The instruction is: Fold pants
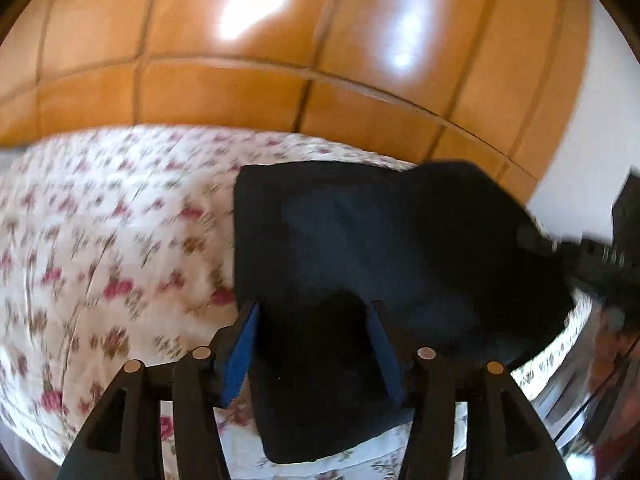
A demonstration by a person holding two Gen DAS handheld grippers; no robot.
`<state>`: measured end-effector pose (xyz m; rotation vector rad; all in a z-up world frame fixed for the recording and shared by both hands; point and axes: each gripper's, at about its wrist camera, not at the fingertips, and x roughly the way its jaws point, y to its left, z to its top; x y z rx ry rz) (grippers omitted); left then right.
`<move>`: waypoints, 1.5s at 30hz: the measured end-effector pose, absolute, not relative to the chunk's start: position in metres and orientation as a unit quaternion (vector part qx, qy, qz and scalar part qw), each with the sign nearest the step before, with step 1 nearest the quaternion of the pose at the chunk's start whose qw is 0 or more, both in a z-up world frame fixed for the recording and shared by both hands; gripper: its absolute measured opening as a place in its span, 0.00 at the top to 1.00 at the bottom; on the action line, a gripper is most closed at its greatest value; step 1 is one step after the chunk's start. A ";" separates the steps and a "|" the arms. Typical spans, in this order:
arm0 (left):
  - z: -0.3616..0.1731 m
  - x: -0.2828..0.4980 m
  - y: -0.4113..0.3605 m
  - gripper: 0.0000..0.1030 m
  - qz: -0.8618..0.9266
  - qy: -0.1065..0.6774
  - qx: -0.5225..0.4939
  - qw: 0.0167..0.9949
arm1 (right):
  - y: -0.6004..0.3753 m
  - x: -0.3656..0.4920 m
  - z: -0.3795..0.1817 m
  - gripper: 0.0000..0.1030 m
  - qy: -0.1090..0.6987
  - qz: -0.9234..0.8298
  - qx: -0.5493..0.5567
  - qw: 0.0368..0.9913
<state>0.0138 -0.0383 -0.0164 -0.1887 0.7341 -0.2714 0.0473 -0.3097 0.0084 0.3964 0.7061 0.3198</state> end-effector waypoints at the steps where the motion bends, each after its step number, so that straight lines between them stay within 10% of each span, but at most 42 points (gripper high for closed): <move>1: -0.013 0.013 -0.042 0.44 -0.138 0.353 -0.089 0.921 | -0.313 0.046 0.013 0.88 0.336 0.145 0.187 0.912; 10: -0.027 0.006 -0.095 0.38 -0.120 0.340 0.063 0.931 | -0.338 0.059 -0.054 0.88 0.379 0.096 0.207 0.897; 17: -0.013 0.011 -0.074 0.38 -0.141 0.360 0.020 0.922 | -0.336 0.051 -0.040 0.71 0.374 0.081 0.185 0.905; 28: 0.027 0.077 -0.073 0.38 -0.137 0.381 -0.031 0.914 | -0.285 0.065 0.038 0.71 0.316 0.135 0.087 0.935; 36: 0.000 0.114 -0.113 0.40 -0.137 0.399 0.036 0.906 | -0.252 0.127 -0.010 0.71 0.392 0.145 0.025 0.908; 45: -0.031 0.137 -0.127 0.35 -0.142 0.418 0.045 0.896 | -0.293 0.140 -0.058 1.00 0.380 0.098 0.098 0.914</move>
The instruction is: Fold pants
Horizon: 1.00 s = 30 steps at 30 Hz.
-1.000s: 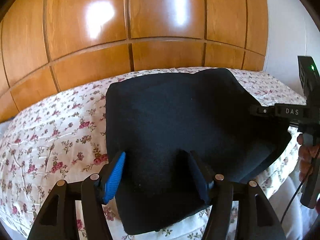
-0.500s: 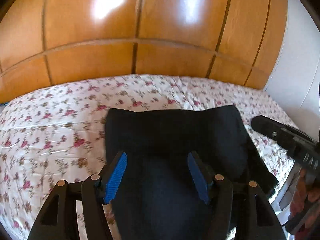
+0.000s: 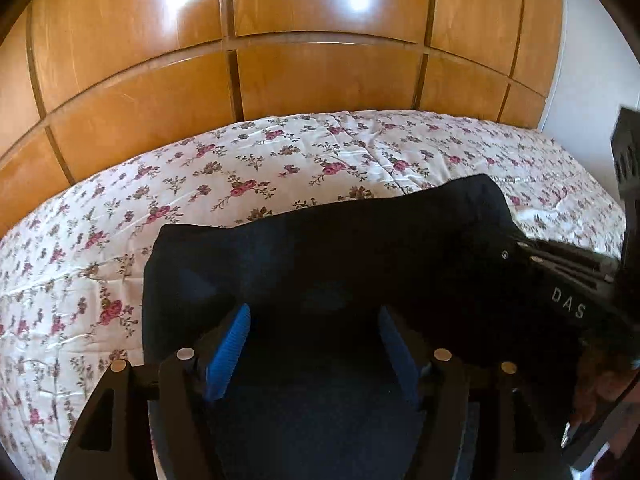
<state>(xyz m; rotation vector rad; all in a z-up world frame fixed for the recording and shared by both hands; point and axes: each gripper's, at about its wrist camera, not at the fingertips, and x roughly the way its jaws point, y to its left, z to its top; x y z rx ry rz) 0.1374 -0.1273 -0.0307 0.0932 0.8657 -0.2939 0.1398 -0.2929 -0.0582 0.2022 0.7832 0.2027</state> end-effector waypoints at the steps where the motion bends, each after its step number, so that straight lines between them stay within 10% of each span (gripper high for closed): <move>1: -0.031 0.137 -0.127 0.35 -0.142 0.414 0.044 0.898 | -0.294 0.139 -0.058 1.00 0.377 0.096 0.104 0.915; 18: -0.016 0.076 -0.119 0.34 -0.132 0.380 0.084 0.912 | -0.298 0.092 -0.035 0.92 0.351 0.069 0.087 0.930; 30: -0.007 0.043 -0.097 0.34 -0.115 0.391 0.031 0.913 | -0.307 0.030 -0.041 0.55 0.359 0.056 0.092 0.927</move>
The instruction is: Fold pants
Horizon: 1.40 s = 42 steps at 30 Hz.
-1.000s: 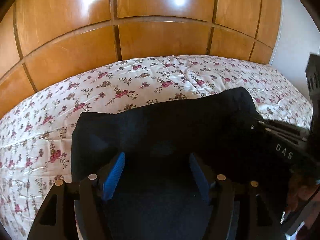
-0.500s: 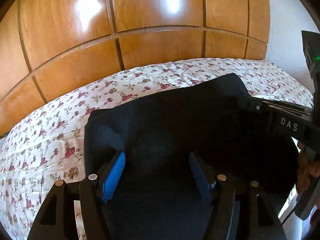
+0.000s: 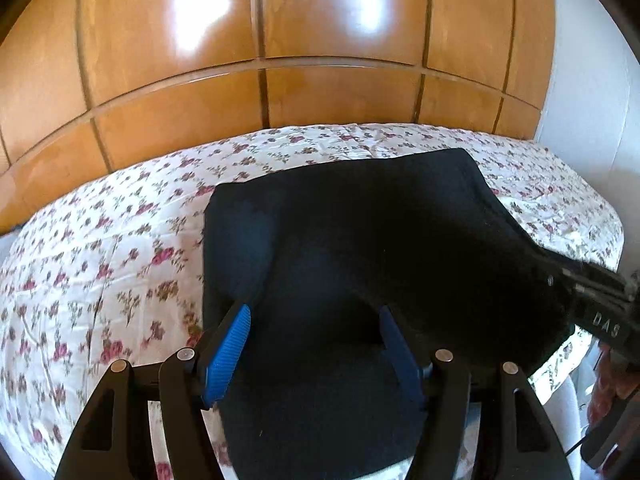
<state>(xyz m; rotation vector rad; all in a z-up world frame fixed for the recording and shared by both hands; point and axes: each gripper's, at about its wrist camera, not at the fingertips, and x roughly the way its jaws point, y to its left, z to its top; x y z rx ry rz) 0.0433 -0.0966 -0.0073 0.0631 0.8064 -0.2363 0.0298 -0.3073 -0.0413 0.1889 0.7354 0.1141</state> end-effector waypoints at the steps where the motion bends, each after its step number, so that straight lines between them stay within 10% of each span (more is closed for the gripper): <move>1: -0.007 0.042 -0.093 0.34 -0.112 0.395 0.023 0.912 | -0.308 0.028 -0.043 0.54 0.360 0.057 0.094 0.927; 42: -0.044 0.034 -0.033 0.18 -0.182 0.479 -0.170 0.842 | -0.349 0.050 -0.070 0.17 0.426 0.116 0.174 0.880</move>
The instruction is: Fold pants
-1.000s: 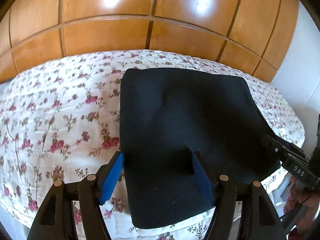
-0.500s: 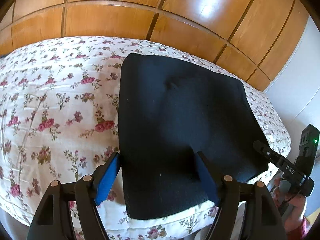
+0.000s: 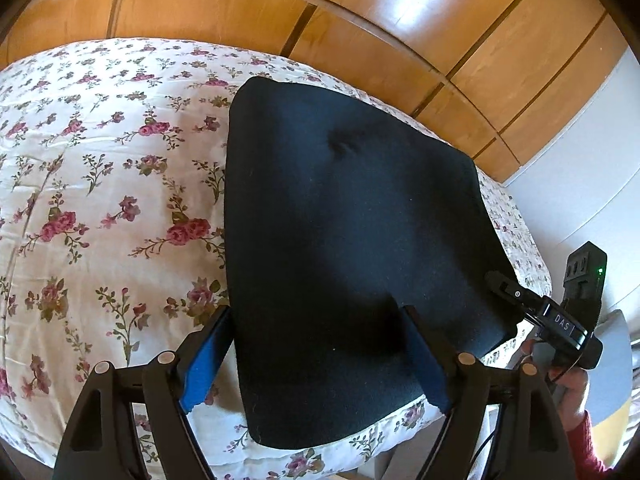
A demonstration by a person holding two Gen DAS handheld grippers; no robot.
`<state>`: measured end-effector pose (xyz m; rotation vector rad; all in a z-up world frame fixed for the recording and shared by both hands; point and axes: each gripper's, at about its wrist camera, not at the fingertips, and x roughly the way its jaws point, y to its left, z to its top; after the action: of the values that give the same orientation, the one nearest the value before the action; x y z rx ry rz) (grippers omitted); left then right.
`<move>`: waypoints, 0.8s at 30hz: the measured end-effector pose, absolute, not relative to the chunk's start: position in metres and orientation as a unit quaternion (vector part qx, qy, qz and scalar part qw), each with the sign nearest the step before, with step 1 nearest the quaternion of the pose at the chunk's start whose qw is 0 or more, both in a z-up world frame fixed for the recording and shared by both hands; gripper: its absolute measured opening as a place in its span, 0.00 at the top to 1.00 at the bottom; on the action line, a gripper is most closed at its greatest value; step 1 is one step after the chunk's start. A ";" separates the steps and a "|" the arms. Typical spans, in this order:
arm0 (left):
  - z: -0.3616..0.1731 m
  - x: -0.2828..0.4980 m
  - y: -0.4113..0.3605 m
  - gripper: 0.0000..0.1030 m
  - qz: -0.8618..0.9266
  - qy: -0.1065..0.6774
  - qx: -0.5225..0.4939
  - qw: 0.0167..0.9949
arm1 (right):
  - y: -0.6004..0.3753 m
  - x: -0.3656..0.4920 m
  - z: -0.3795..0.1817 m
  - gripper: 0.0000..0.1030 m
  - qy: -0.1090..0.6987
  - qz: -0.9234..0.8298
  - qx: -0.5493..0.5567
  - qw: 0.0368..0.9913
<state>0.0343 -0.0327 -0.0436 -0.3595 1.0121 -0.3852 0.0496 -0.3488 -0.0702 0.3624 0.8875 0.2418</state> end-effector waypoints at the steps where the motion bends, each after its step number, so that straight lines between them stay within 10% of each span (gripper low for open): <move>1: -0.043 0.034 -0.034 0.18 -0.182 0.478 -0.166 0.843 | -0.348 0.050 -0.070 0.17 0.426 0.116 0.171 0.881; 13: -0.059 0.044 -0.032 0.15 -0.212 0.487 -0.213 0.820 | -0.354 0.067 -0.085 0.16 0.446 0.149 0.234 0.851; 24: -0.031 0.025 -0.023 0.47 -0.220 0.449 -0.187 0.845 | -0.336 0.055 -0.067 0.40 0.419 0.148 0.211 0.870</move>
<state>0.0254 -0.0226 -0.0308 -0.3956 0.9481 -0.4652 0.0551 -0.3362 -0.0674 0.4418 0.8768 0.3101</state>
